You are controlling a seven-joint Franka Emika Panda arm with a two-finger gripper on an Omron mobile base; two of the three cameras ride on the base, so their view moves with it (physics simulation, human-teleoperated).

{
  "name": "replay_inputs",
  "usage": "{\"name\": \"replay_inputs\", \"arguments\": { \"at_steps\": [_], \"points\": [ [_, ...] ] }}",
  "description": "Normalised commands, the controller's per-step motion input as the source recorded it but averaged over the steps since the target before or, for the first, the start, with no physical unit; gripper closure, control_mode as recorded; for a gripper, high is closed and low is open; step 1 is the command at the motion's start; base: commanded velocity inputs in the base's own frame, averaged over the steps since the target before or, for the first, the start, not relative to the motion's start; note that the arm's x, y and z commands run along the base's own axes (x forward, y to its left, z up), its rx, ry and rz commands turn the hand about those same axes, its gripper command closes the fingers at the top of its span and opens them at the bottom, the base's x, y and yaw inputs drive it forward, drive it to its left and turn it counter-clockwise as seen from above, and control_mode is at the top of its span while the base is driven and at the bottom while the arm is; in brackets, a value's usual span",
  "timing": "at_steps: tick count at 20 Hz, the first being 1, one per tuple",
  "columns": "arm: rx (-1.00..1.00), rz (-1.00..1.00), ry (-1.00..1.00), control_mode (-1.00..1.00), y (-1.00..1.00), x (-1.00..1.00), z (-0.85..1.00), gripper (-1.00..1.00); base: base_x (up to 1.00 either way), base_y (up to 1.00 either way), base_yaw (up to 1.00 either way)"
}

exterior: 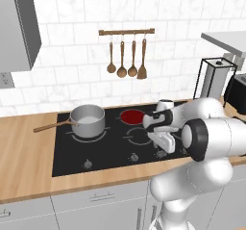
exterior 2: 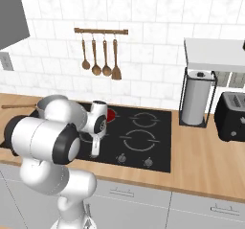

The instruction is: Turn off the rear center burner of the stove.

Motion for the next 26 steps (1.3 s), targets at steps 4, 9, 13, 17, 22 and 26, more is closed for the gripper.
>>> {"name": "replay_inputs", "arguments": {
  "at_steps": [4,9,13,17,22,26],
  "points": [
    [0.0,0.0,0.0,-1.0,0.0,0.0,-0.17,-1.0,0.0,0.0,0.0],
    [0.0,0.0,-0.12,-1.0,0.0,-0.19,-0.23,-1.0,0.0,0.0,0.0],
    [0.0,0.0,-0.05,-1.0,0.0,-0.14,-0.19,-1.0,0.0,0.0,0.0],
    [0.0,0.0,0.01,-1.0,0.0,0.0,-0.01,-1.0,0.0,0.0,0.0],
    [0.0,0.0,0.0,-1.0,0.0,0.0,0.0,-1.0,0.0,0.0,0.0],
    [0.0,0.0,0.0,-1.0,0.0,0.0,0.0,1.0,0.0,0.0,0.0]
  ]
}}
